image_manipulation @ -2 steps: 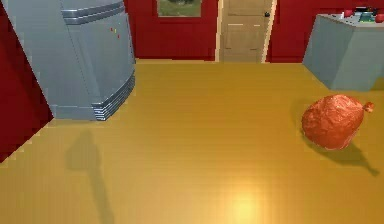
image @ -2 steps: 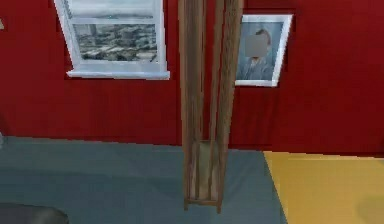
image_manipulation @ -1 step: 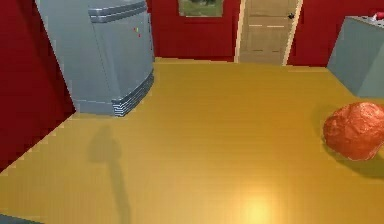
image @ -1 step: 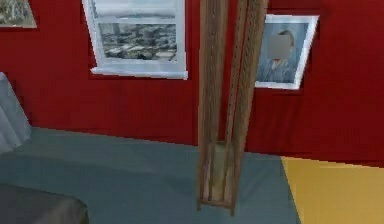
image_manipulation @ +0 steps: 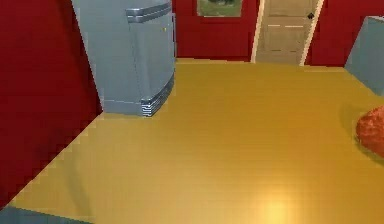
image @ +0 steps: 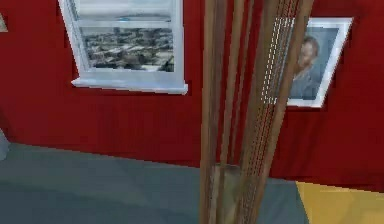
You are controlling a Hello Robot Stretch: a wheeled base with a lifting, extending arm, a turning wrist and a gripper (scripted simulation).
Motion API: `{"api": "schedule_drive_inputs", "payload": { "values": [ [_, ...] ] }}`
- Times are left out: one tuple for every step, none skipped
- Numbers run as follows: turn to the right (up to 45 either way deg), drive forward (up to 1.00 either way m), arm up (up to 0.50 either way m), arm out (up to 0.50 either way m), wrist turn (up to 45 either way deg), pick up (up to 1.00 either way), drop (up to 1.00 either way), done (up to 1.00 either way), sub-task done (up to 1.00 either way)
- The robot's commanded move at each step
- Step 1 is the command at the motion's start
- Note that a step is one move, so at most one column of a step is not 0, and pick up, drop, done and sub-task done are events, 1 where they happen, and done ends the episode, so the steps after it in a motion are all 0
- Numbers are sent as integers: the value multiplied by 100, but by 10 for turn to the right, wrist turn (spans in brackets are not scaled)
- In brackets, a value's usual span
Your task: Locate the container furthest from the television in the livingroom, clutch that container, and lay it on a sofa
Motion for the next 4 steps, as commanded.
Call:
{"api": "schedule_drive_inputs", "payload": {
  "values": [
    [-300, 0, 0, 0, 0, 0, 0, 0, 0],
    [0, 45, 0, 0, 0, 0, 0, 0, 0],
    [-420, 0, 0, 0, 0, 0, 0, 0, 0],
    [0, 100, 0, 0, 0, 0, 0, 0, 0]
  ]
}}
